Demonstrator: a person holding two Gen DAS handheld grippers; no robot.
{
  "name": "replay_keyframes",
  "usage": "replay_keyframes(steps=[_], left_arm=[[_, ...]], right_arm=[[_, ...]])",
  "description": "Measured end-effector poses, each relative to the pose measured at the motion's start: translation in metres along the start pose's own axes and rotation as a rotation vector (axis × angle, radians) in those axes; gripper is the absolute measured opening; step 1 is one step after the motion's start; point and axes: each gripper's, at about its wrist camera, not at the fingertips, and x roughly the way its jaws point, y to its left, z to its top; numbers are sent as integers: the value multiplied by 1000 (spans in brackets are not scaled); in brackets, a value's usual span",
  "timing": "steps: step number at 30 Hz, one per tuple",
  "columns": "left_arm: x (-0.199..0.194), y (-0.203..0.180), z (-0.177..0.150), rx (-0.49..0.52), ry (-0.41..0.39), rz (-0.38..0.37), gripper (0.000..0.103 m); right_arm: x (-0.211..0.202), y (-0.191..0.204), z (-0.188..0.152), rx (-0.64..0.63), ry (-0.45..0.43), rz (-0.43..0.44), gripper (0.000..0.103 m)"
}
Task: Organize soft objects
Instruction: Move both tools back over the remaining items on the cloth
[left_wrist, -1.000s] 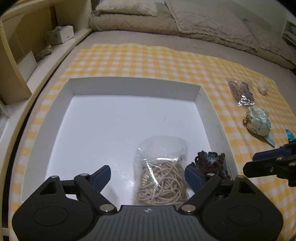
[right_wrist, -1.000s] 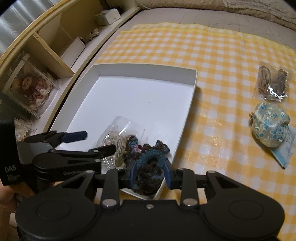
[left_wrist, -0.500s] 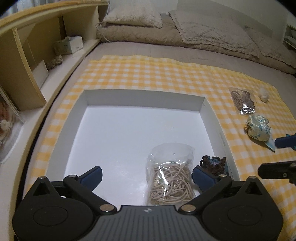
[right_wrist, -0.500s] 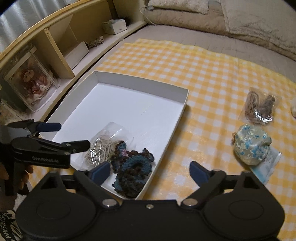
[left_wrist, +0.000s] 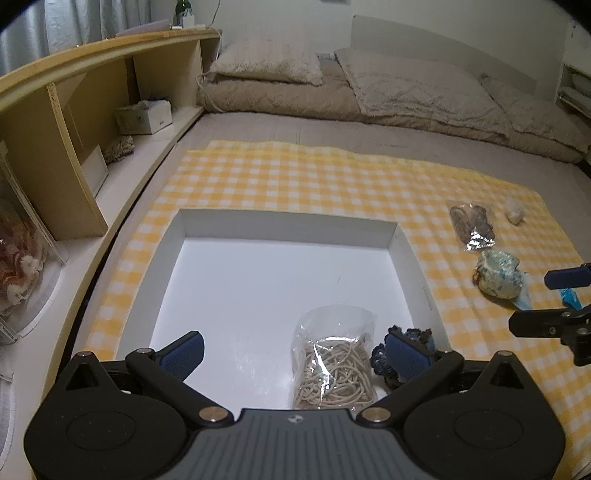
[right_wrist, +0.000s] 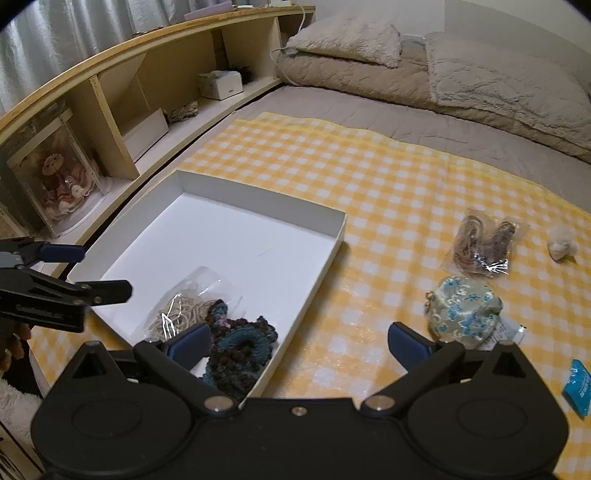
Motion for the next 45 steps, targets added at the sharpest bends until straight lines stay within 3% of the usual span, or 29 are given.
replay_keyframes(steps=[10,18,26,36,45], left_arm=[[-15,-8,17,10,-92,20,103],[-19,-39,43,29,-192,-20,103],[-9,-82,66,54,-241,-76,103],[24,-133,82,96,-214,-128,103],[66,-183,91,106,-164,-201,103]], right_arm=[[-20,-15,4,26,-72,-12,103],[-39,-45,12,81,-150,-67,103],[-56,-82,15,133,-209,-147,103],[-70,-141,7,231,-238,-253,103],[-65,-195,-5,354,-207,-338,103]])
